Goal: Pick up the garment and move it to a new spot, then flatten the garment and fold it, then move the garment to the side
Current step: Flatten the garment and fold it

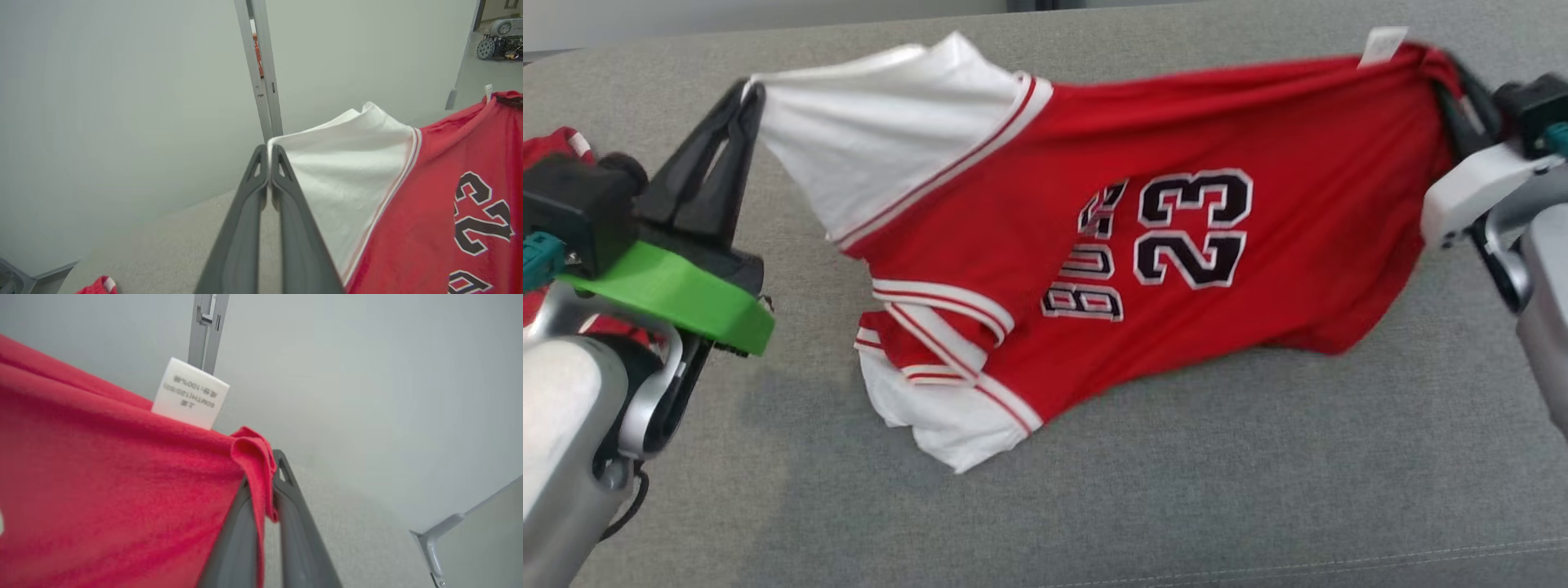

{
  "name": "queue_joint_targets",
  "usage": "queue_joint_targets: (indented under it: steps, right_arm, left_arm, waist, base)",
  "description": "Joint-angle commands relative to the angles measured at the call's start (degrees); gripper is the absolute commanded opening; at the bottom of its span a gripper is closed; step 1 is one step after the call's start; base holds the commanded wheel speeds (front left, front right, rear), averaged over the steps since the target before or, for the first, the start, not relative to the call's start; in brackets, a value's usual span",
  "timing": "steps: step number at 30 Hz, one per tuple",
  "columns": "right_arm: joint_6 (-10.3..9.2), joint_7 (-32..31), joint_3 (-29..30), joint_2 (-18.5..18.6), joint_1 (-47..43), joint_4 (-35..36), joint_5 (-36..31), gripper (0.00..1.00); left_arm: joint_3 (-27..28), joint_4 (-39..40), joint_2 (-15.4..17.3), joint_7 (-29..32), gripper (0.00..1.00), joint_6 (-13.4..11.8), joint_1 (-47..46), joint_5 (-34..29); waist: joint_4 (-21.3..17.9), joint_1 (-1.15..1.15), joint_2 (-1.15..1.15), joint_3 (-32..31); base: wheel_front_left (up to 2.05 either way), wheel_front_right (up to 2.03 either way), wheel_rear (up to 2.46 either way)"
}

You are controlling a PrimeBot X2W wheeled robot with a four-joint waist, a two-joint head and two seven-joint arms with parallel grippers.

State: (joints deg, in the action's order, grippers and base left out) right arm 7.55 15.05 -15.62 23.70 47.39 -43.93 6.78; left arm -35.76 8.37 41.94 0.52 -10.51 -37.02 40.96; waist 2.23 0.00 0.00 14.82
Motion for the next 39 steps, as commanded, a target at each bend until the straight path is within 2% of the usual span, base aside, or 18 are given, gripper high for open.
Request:
queue_joint_targets:
  steps: [1, 5, 11, 12, 13, 14, 15, 20, 26, 33, 39]
  right_arm:
    - [-0.12, 0.11, 3.22, -0.06, -1.37, 3.95, -2.92, 0.00]
    - [-0.09, 0.13, 10.37, -3.17, -9.81, 14.49, -9.02, 0.00]
    - [-0.12, 0.14, 14.51, -7.47, -24.00, 19.41, -10.58, 0.00]
    - [-0.12, 0.15, 15.07, -8.06, -26.28, 19.74, -10.28, 0.09]
    - [-0.12, 0.15, 15.28, -8.53, -27.85, 20.19, -9.93, 0.42]
    - [-0.12, 0.16, 15.55, -9.23, -29.85, 20.91, -9.35, 0.88]
    - [-0.12, 0.16, 15.68, -9.73, -31.42, 21.77, -8.71, 1.00]
    - [-0.11, 0.15, 14.78, -10.73, -40.34, 26.96, -3.17, 1.00]
    - [-0.11, 0.16, 12.48, -7.89, -44.78, 32.37, 5.83, 1.00]
    - [-0.11, -0.26, 12.53, -5.95, -42.95, 29.68, 14.56, 1.00]
    - [-0.11, -1.37, 7.66, -3.40, -39.60, 26.11, 23.78, 1.00]
  left_arm:
    - [0.17, -0.26, -1.12, -2.02, 0.00, 0.33, -1.24, -1.42]
    - [-1.67, -1.88, -3.39, -3.35, 0.00, 1.41, -0.20, -1.10]
    - [-2.68, -4.79, -4.46, -5.91, 0.00, 0.89, 5.93, 0.97]
    - [-2.67, -5.17, -4.41, -6.47, 0.00, 0.85, 7.17, 1.47]
    - [-2.75, -5.44, -4.40, -6.86, 0.00, 0.89, 8.17, 1.87]
    - [-2.74, -5.77, -4.43, -7.44, 0.00, 0.78, 9.32, 2.31]
    - [-2.70, -5.99, -4.44, -7.88, 0.00, 0.70, 10.11, 2.59]
    - [-2.40, -7.09, -3.83, -9.75, 0.00, -0.38, 13.77, 3.38]
    - [-1.94, -7.41, -3.46, -10.92, 0.00, -1.11, 15.93, 3.91]
    - [-2.68, -7.70, -4.13, -10.92, 0.00, -0.96, 15.39, 3.21]
    - [-2.85, -8.23, -4.07, -10.98, 0.00, -0.78, 14.68, 3.05]
  waist:
    - [-0.64, 0.00, 0.00, 0.27]
    - [-1.40, 0.00, 0.00, 0.63]
    - [-1.99, 0.00, 0.00, 1.33]
    - [-2.06, 0.00, 0.00, 1.42]
    - [-2.10, 0.00, 0.00, 1.45]
    - [-2.11, 0.00, 0.00, 1.43]
    - [-2.11, 0.00, 0.00, 1.39]
    - [-2.29, 0.00, 0.00, 0.97]
    - [-2.63, 0.00, 0.00, 0.71]
    - [-1.60, 0.00, 0.00, 0.83]
    - [-0.90, 0.00, 0.00, 1.29]
  base:
    - [0.00, 0.00, 0.00]
    - [0.00, 0.00, 0.00]
    - [0.00, 0.00, 0.00]
    - [0.00, 0.00, 0.00]
    - [0.00, 0.00, 0.00]
    - [0.00, 0.00, 0.00]
    - [0.00, 0.00, 0.00]
    - [0.00, 0.00, 0.00]
    - [0.00, 0.00, 0.00]
    - [0.00, 0.00, 0.00]
    - [0.00, 0.00, 0.00]
